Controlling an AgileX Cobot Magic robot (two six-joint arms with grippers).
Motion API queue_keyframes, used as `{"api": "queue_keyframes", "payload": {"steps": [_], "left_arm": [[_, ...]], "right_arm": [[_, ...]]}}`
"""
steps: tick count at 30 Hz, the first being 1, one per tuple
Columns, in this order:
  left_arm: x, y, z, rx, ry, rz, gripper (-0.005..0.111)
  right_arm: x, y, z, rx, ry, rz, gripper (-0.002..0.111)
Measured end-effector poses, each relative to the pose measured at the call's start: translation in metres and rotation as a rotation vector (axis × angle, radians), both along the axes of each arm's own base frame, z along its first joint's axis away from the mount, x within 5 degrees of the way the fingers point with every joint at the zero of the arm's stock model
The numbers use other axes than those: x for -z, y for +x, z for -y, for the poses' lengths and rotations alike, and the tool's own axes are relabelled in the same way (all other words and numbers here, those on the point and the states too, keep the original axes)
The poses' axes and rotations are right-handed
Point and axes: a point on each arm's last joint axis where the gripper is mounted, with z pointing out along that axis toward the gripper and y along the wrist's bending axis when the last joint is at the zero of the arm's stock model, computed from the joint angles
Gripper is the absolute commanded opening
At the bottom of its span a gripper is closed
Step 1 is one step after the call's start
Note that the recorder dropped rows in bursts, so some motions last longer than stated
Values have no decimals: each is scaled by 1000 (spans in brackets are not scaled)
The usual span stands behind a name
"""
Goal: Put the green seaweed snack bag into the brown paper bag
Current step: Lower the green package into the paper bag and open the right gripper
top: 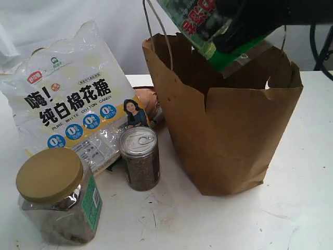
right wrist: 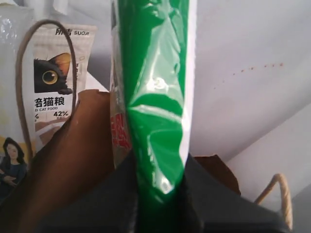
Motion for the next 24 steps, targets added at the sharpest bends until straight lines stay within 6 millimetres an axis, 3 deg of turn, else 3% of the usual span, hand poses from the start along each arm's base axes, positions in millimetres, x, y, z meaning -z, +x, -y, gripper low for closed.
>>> {"api": "queue_keyframes", "payload": {"steps": [8,16,24], "left_arm": [[0,0,0,0,0,0,0],[0,0,0,0,0,0,0],[0,0,0,0,0,0,0]], "right_arm": [[14,-4,0,-16,-28,-157,2],[17,-5,0,4,11,-208,39],[17,-5,0,10,27,-216,47]]}}
